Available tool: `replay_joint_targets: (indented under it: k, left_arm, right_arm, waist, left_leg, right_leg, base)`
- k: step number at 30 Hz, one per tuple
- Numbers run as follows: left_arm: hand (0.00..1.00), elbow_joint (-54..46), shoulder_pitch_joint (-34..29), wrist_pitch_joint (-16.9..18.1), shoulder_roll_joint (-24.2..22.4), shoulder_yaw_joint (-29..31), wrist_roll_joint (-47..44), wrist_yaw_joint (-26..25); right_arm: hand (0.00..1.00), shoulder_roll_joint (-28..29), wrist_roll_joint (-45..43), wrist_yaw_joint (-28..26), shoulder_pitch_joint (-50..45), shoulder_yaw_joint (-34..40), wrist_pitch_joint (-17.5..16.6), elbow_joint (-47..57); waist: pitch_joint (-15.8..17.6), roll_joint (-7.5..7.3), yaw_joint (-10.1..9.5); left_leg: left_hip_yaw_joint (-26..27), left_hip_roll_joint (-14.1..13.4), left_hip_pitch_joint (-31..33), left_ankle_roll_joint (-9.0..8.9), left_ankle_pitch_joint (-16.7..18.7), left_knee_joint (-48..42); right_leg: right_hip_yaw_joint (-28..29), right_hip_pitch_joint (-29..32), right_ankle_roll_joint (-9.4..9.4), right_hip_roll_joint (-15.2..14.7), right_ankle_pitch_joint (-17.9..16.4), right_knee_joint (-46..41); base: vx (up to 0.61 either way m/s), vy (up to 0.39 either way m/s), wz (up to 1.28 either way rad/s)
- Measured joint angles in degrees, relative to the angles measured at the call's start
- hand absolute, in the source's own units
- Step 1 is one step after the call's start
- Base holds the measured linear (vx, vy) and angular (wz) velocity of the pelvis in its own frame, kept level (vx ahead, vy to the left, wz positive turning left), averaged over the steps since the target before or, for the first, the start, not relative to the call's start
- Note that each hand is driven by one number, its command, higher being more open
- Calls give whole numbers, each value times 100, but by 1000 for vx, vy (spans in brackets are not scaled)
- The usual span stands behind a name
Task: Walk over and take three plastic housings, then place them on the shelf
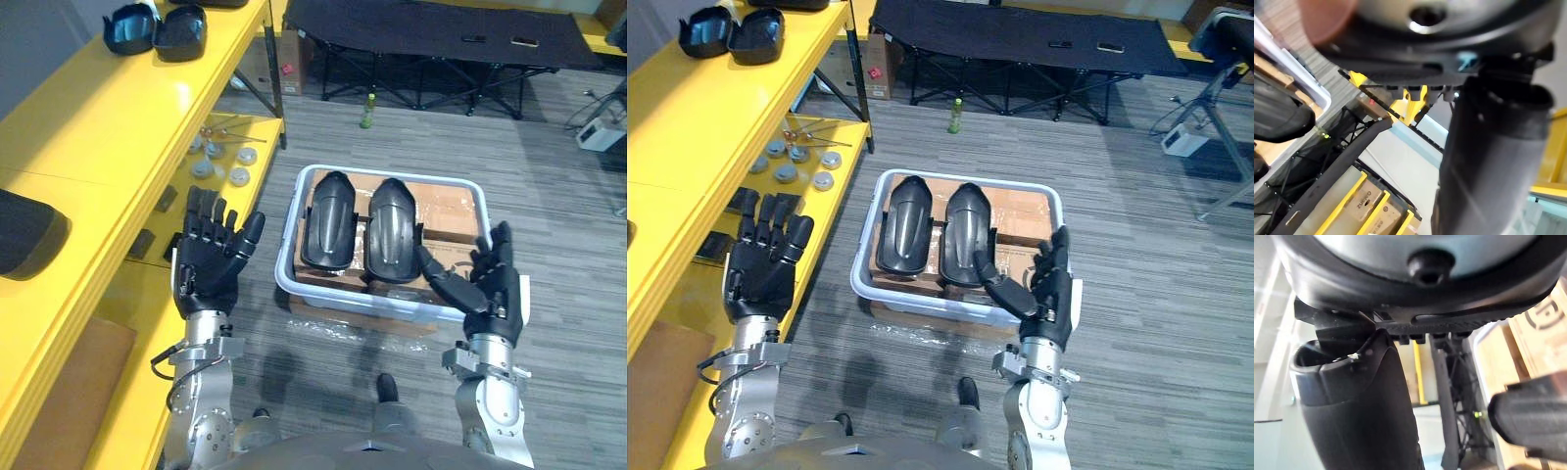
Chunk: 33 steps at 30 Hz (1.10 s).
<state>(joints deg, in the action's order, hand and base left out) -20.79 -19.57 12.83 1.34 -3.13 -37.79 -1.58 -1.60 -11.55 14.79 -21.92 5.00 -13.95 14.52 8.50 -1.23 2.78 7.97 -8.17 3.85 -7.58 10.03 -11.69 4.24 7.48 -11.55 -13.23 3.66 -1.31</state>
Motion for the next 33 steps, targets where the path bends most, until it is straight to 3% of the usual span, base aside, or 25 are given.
replay_joint_targets:
  k: [2,7,10,17,25,33]
  left_arm:
    - [100,2,165,2,4,91,0,-38]
    - [100,1,818,-46,-50,135,57,-56]
    - [100,1,881,-90,-26,185,234,-92]
    - [100,36,1191,-196,220,303,249,-99]
    - [100,396,1695,-205,443,267,248,-176]
    - [100,866,1748,-205,644,49,248,-205]
  right_arm:
    - [100,-97,3,119,425,447,4,-431]
    - [100,-519,223,1036,1835,1045,275,-1650]
    - [100,-579,221,1128,2171,1078,490,-1757]
    - [100,-1252,220,1140,3224,1317,748,-2589]
    - [100,-1991,228,1039,4246,1342,1216,-3694]
    - [100,-2806,447,630,4876,1073,1496,-4879]
  waist:
    - [57,0,47]
    - [591,317,-42]
    - [755,292,-133]
    - [1237,219,-273]
    - [1696,421,-411]
    - [1817,521,-440]
  left_leg:
    - [-145,-25,250,-50,-16,-135]
    - [-500,-50,773,-116,-53,-424]
    - [-634,-53,801,-124,-54,-418]
    - [-791,-35,1193,-114,-70,-639]
    - [-995,-10,1400,-106,-161,-684]
    - [-1184,59,1596,-103,-305,-600]
  right_leg:
    - [-128,68,39,24,95,80]
    - [-398,158,139,78,413,378]
    - [-442,158,151,116,422,384]
    - [-769,359,296,126,665,408]
    - [-1051,413,303,125,717,440]
    - [-1255,503,296,90,722,428]
  base:
    - [-23,-26,27]
    - [-62,-21,21]
    - [-22,-20,7]
    - [-42,7,7]
    - [-22,-6,9]
    - [-20,-2,13]
